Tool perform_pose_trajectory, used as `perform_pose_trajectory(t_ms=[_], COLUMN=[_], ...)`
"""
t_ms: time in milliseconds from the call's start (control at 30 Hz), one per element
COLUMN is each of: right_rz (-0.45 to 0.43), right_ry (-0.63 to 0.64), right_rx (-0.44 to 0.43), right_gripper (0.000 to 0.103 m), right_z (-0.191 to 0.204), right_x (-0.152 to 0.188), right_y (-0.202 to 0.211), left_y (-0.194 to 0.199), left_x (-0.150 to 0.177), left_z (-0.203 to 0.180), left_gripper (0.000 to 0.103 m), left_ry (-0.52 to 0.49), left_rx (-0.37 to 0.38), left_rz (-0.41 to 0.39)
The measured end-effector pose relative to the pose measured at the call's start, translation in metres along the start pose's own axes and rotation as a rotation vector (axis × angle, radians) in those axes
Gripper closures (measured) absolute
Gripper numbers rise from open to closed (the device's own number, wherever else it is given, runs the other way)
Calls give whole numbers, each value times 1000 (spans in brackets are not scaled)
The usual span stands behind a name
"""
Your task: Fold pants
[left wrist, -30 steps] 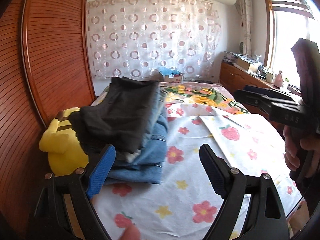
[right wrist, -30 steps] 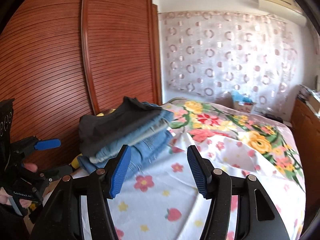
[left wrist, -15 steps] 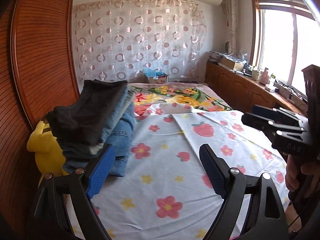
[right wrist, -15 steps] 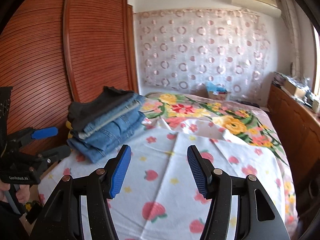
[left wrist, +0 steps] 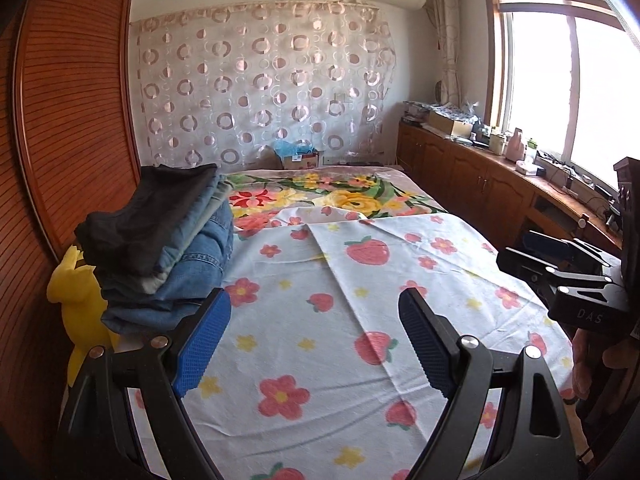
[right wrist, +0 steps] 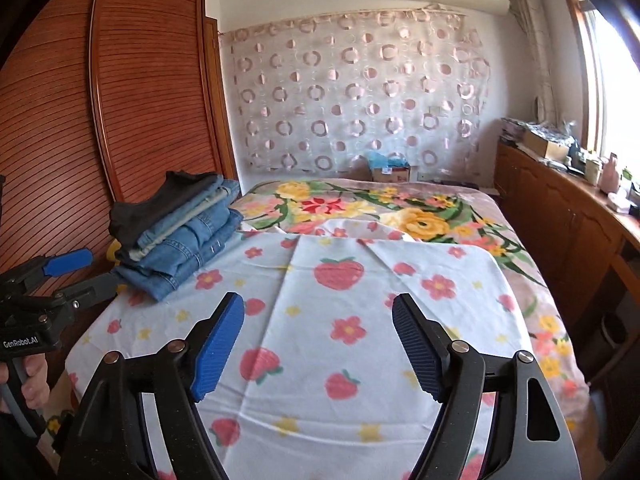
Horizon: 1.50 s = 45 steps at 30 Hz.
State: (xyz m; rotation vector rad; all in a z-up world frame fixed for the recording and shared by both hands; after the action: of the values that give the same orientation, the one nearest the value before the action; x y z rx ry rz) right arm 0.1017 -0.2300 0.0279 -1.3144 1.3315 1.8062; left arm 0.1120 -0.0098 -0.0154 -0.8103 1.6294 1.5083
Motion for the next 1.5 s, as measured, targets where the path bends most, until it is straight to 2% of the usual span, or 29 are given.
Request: perform_pose_trajectory(t_ms=[200, 567, 933, 1500], right_rz=[-25, -112, -161, -171], right_ry=[-10, -14, -11, -8], right_rx=[38, 82, 125, 127], right_gripper=[25, 25, 25, 25], right_z=[6, 26, 28, 26], right_x=[6, 10, 21, 24], right_y=[21, 52, 64, 64], left_y=[12, 28, 50, 59], left_x=[-2, -8, -23, -23], left_z=[-16, -20, -17, -3], left_gripper=[17, 17, 17, 17], left_ry=[-18, -22, -15, 5], left_rx=[-3, -21, -41, -61], left_rz=[-18, -51, -118, -135])
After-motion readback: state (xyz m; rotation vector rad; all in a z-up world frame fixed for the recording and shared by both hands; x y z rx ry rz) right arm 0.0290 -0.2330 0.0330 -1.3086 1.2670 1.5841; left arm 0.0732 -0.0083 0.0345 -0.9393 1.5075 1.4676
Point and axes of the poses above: each gripper's, at about its wrist camera, not at the fingertips, and y roughly against the way its jaws point, z to its left, x to its underside, the point moved 7 cm from there along -y, roughly the way its jaws point, and after that the axes turned 1 degree about -z, right-handed, at the moved point
